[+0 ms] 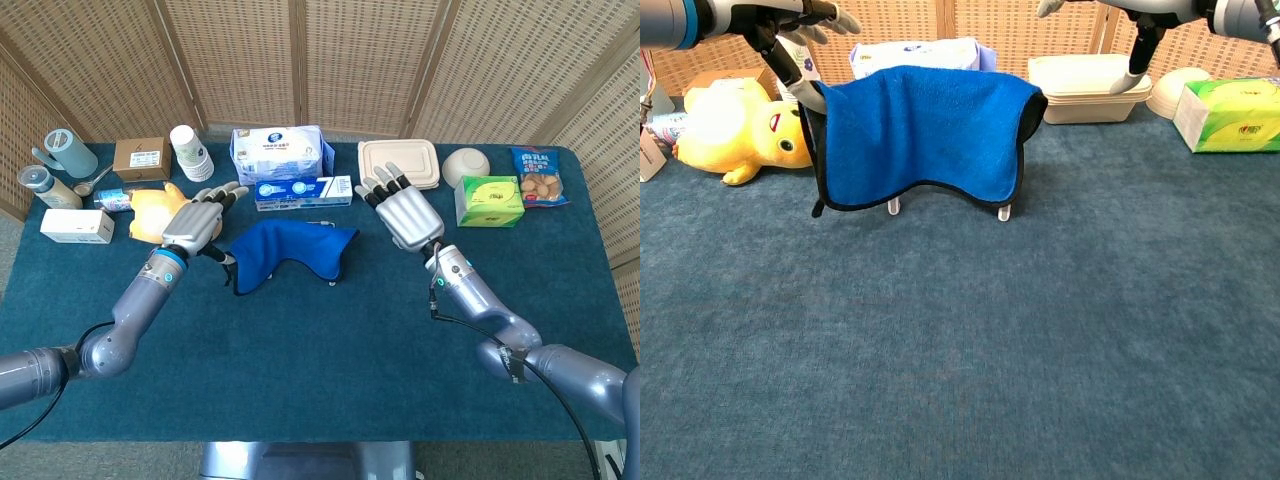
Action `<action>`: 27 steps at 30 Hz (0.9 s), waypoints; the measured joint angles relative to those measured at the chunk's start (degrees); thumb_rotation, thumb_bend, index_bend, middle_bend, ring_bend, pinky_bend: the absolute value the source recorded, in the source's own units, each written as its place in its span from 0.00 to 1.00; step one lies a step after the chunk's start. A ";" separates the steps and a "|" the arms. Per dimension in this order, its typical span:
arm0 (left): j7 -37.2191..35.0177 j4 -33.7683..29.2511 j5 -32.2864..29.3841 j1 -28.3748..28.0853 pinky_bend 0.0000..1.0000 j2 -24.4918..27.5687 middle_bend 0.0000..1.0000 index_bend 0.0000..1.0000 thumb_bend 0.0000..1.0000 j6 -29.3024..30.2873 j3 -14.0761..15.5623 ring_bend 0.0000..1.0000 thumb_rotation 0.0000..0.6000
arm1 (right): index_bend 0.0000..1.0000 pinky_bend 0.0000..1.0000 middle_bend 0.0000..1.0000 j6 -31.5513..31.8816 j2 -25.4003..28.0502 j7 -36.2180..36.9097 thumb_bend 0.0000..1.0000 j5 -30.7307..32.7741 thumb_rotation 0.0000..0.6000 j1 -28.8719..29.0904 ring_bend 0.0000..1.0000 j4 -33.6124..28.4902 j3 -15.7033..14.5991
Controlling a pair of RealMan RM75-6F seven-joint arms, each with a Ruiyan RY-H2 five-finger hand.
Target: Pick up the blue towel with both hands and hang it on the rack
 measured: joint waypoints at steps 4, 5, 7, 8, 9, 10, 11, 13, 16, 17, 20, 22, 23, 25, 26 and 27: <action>-3.96 -0.31 -0.43 0.08 0.00 1.46 0.00 0.00 0.05 -3.92 -0.27 0.00 1.00 | 0.12 0.00 0.14 0.07 -0.07 0.15 0.03 -0.16 1.00 -0.02 0.00 0.11 0.02; -4.57 -0.32 -0.42 0.03 0.00 1.89 0.00 0.00 0.05 -4.77 -0.23 0.00 1.00 | 0.12 0.00 0.14 0.08 -0.07 0.16 0.03 -0.18 1.00 -0.02 0.00 0.11 0.03; -5.09 -0.21 0.05 -0.24 0.00 2.96 0.00 0.00 0.05 -6.18 0.38 0.00 1.00 | 0.12 0.00 0.14 0.09 -0.07 0.20 0.03 -0.23 1.00 -0.03 0.00 0.11 0.05; -5.13 -0.16 0.43 -0.40 0.00 3.27 0.00 0.00 0.05 -6.45 0.83 0.00 1.00 | 0.12 0.00 0.14 0.10 -0.06 0.20 0.03 -0.23 1.00 -0.04 0.00 0.10 0.06; -5.20 -0.17 0.84 -0.60 0.00 3.63 0.00 0.00 0.05 -6.74 1.42 0.00 1.00 | 0.12 0.00 0.14 0.12 -0.05 0.16 0.03 -0.24 1.00 -0.05 0.00 0.09 0.06; -5.26 -0.28 1.08 -0.73 0.00 4.02 0.00 0.00 0.05 -7.09 1.81 0.00 1.00 | 0.12 0.00 0.14 0.12 -0.03 0.15 0.03 -0.23 1.00 -0.06 0.00 0.02 0.07; -5.30 -0.47 1.34 -0.86 0.00 4.51 0.00 0.00 0.05 -7.54 2.23 0.00 1.00 | 0.12 0.00 0.14 0.13 0.00 0.12 0.03 -0.22 1.00 -0.08 0.00 -0.07 0.08; -5.26 -0.90 2.21 -1.21 0.00 5.81 0.00 0.00 0.05 -8.28 3.40 0.00 1.00 | 0.12 0.00 0.14 0.17 0.05 -0.01 0.03 -0.19 1.00 -0.11 0.00 -0.21 0.10; -4.21 -1.33 3.77 -1.52 0.00 6.63 0.00 0.00 0.05 -7.44 5.13 0.00 1.00 | 0.12 0.00 0.14 0.17 0.12 -0.17 0.03 -0.10 1.00 -0.15 0.00 -0.46 0.14; -3.86 -1.46 4.05 -1.58 0.00 6.72 0.00 0.00 0.05 -6.78 5.48 0.00 1.00 | 0.12 0.00 0.14 0.13 0.14 -0.22 0.03 -0.07 1.00 -0.12 0.00 -0.53 0.17; -2.33 -2.09 5.04 -1.67 0.00 7.05 0.00 0.00 0.05 -3.92 6.92 0.00 1.00 | 0.12 0.00 0.14 0.18 0.08 -0.51 0.03 -0.05 1.00 -0.12 0.00 -0.89 0.16; -1.77 -2.55 5.70 -1.58 0.00 7.13 0.00 0.00 0.05 -1.87 7.52 0.00 1.00 | 0.12 0.00 0.14 0.26 0.05 -0.66 0.03 -0.03 1.00 -0.13 0.00 -1.09 0.19; -1.68 -2.73 6.02 -1.46 0.00 7.13 0.00 0.00 0.05 -0.99 7.65 0.00 1.00 | 0.12 0.00 0.14 0.29 0.05 -0.73 0.03 -0.01 1.00 -0.14 0.00 -1.18 0.20; -1.74 -3.13 6.96 -0.99 0.00 7.05 0.00 0.00 0.05 1.12 7.78 0.00 1.00 | 0.12 0.00 0.14 0.38 0.07 -0.82 0.03 0.06 1.00 -0.19 0.00 -1.47 0.24; -1.82 -3.32 7.49 -0.70 0.00 7.03 0.00 0.00 0.05 2.06 7.82 0.00 1.00 | 0.12 0.00 0.14 0.45 0.10 -0.85 0.03 0.09 1.00 -0.23 0.00 -1.63 0.26; -1.95 -3.60 8.30 -0.24 0.00 7.04 0.00 0.00 0.05 3.30 7.88 0.00 1.00 | 0.12 0.00 0.14 0.56 0.16 -0.92 0.03 0.12 1.00 -0.30 0.00 -1.84 0.27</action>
